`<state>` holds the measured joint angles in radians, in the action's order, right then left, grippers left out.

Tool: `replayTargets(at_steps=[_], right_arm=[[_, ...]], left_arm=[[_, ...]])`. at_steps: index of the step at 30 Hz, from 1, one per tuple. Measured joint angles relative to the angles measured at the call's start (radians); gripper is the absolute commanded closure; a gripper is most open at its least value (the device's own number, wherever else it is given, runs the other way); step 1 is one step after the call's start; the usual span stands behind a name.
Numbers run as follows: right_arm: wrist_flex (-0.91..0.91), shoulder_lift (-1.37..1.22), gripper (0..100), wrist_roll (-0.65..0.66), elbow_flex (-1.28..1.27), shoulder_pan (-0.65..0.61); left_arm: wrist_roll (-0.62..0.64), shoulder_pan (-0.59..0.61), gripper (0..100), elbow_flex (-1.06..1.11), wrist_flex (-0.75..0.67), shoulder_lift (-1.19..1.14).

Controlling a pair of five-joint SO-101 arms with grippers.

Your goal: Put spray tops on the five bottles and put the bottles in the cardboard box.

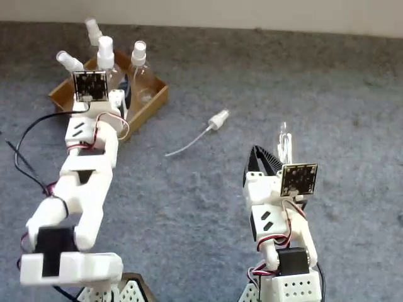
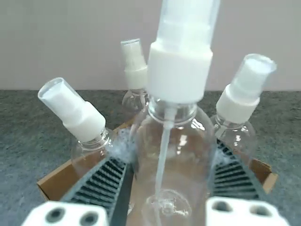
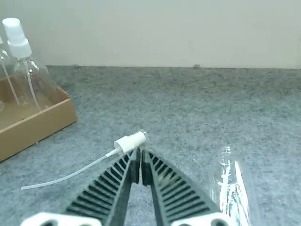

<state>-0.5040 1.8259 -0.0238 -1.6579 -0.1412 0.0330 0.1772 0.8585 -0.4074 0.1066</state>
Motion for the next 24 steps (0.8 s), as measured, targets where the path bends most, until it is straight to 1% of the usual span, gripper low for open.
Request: replayTargets(at_steps=[12, 24], right_arm=[[0.000, 0.000, 99.5, 0.000, 0.000, 0.000], [0.000, 0.000, 99.4, 0.000, 0.000, 0.000]], left_arm=[[0.000, 0.009, 90, -0.212, -0.003, -0.304], [0.000, 0.009, 90, -0.367, -0.018, -0.486]])
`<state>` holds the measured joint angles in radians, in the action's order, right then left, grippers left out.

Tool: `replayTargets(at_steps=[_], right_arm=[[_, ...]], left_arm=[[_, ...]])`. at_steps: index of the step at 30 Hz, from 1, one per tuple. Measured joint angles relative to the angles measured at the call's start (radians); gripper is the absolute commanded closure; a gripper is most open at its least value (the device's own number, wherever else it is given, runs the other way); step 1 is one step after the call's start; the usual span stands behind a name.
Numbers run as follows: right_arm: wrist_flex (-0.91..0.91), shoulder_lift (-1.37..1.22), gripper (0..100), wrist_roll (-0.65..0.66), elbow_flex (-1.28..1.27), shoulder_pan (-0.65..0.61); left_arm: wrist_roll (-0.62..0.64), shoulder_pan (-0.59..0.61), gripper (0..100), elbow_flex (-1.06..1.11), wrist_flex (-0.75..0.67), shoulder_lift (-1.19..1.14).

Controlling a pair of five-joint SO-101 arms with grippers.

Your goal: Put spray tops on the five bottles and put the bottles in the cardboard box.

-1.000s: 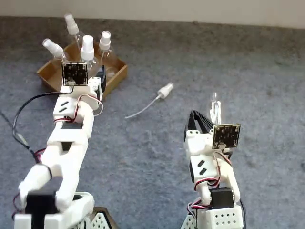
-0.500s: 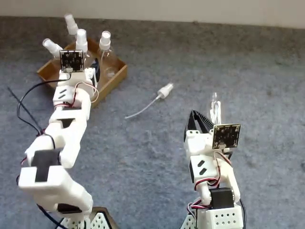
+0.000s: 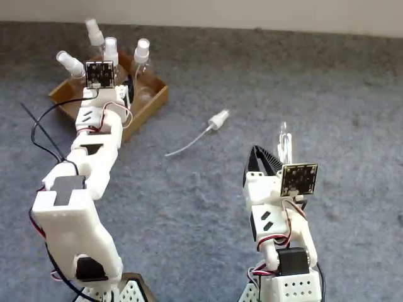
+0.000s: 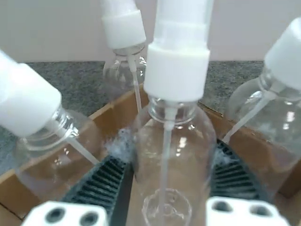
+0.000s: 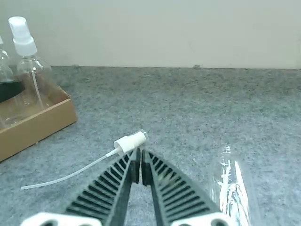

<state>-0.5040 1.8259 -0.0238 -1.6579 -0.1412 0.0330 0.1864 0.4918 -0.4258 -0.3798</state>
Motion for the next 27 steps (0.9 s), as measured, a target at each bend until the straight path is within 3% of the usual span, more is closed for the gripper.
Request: replayTargets(at_steps=[5, 23, 27], right_arm=[[0.000, 0.000, 99.4, 0.000, 0.000, 0.000], [0.000, 0.000, 99.4, 0.000, 0.000, 0.000], [0.000, 0.000, 99.4, 0.000, 0.000, 0.000]], left_arm=[[0.000, 0.000, 90, -0.002, -0.094, -0.044], [0.002, 0.000, 89, 0.038, -0.120, -0.044], [0.003, 0.000, 82, 0.046, -0.121, -0.044]])
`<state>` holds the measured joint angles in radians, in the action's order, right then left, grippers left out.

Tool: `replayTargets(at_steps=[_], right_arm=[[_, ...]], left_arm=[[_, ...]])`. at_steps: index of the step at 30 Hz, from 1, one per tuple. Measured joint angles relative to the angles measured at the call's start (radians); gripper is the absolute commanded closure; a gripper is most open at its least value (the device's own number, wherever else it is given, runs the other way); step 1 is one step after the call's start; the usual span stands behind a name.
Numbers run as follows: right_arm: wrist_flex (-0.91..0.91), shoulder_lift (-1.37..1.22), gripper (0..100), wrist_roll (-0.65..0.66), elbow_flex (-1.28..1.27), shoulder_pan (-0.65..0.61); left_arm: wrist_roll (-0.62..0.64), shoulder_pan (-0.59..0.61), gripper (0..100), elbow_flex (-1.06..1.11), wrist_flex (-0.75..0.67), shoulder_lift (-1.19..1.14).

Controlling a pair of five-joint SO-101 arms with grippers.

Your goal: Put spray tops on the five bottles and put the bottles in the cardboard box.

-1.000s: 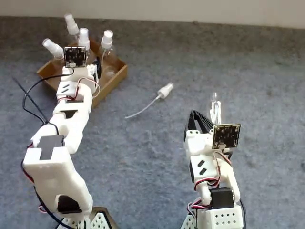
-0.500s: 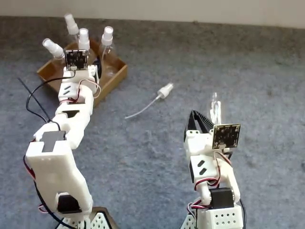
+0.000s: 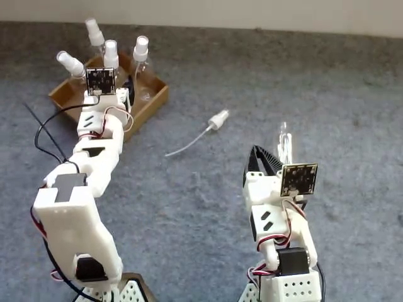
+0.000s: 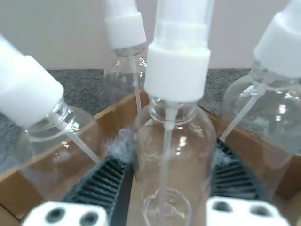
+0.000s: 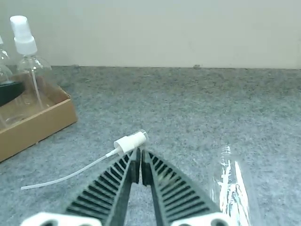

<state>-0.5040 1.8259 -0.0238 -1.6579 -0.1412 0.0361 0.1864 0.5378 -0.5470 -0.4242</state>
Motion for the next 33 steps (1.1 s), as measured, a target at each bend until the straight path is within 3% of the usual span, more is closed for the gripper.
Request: replayTargets(at_steps=[5, 23, 33], right_arm=[[0.000, 0.000, 99.4, 0.000, 0.000, 0.000], [0.000, 0.000, 99.4, 0.000, 0.000, 0.000], [0.000, 0.000, 99.4, 0.000, 0.000, 0.000]], left_arm=[[0.000, 0.003, 73, 0.023, -0.006, 0.002], [-0.003, 0.026, 73, 0.066, -0.002, -0.002], [-0.003, 0.037, 73, 0.238, -0.002, 0.129]])
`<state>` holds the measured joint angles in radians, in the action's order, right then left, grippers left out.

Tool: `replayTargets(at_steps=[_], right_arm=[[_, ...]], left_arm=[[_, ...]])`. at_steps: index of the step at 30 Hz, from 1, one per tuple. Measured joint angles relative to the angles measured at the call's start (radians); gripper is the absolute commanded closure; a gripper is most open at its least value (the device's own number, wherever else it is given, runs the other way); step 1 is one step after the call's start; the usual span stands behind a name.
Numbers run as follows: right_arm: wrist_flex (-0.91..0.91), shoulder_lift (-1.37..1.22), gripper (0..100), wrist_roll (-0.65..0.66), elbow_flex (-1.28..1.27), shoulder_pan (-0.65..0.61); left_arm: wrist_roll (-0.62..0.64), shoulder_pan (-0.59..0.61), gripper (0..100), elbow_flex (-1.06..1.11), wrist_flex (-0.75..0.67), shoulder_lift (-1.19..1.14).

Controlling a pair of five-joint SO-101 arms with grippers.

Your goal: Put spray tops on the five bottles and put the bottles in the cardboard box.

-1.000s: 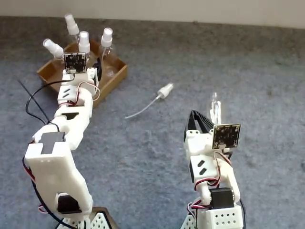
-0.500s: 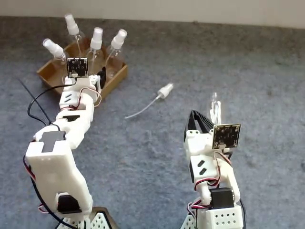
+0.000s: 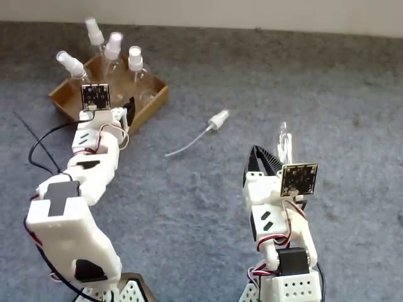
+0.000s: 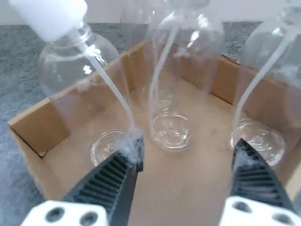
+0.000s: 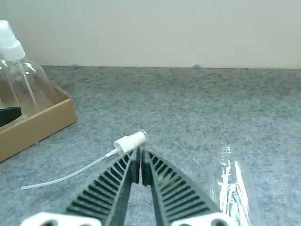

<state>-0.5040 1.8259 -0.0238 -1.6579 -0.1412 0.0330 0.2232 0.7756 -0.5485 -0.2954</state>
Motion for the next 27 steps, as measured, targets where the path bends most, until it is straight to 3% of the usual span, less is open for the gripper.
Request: replayTargets(at_steps=[8, 13, 19, 22, 27], right_arm=[[0.002, 0.000, 99.4, 0.000, -0.006, 0.000], [0.127, -0.002, 99.4, 0.000, -0.009, 0.000], [0.150, -0.002, 99.4, 0.000, -0.009, 0.000], [0.150, -0.002, 99.4, 0.000, -0.009, 0.000], [0.150, -0.002, 99.4, 0.000, -0.009, 0.000]], left_arm=[[0.000, 0.000, 73, 0.135, 0.000, 0.152], [0.000, 0.000, 73, 0.198, 0.000, 0.236], [0.000, 0.000, 73, 0.316, 0.006, 0.377], [0.000, 0.000, 73, 0.328, 0.115, 0.480], [0.000, 0.000, 73, 0.322, 0.486, 0.701]])
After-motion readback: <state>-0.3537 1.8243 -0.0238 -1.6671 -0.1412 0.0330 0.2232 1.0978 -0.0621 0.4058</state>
